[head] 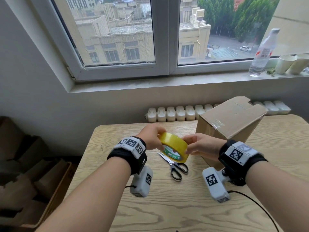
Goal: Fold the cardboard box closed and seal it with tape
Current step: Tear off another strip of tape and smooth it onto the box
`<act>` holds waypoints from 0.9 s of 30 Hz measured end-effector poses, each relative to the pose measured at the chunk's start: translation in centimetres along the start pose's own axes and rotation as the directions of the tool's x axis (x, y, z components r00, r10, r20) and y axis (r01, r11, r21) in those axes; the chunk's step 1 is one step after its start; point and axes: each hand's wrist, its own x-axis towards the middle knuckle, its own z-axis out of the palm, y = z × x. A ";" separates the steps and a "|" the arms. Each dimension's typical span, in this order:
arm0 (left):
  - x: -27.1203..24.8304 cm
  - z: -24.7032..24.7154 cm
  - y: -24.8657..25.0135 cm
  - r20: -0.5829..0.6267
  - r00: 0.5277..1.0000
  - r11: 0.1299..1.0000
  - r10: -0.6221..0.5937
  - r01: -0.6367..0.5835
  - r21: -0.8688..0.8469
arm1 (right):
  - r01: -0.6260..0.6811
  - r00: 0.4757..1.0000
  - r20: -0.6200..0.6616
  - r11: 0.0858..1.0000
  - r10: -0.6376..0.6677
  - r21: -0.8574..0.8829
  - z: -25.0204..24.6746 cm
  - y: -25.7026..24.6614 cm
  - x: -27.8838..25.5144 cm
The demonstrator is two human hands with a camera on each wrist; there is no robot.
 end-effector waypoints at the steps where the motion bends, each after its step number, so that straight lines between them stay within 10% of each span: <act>1: -0.1 0.1 -0.1 -0.024 1.000 0.997 -0.009 0.007 -0.076 | 0.006 1.000 0.005 1.000 -0.006 -0.015 -0.1 0.0 0.0; 10: -1.3 -0.6 2.8 -0.251 0.967 0.999 0.037 -0.031 0.026 | 0.058 0.927 -0.361 0.989 -0.105 -0.138 0.9 -1.2 0.8; 27: -1.1 -0.1 3.7 -0.283 0.957 0.909 0.064 0.061 0.413 | 0.046 0.892 -0.358 0.843 -0.276 -0.536 2.8 -2.2 -0.5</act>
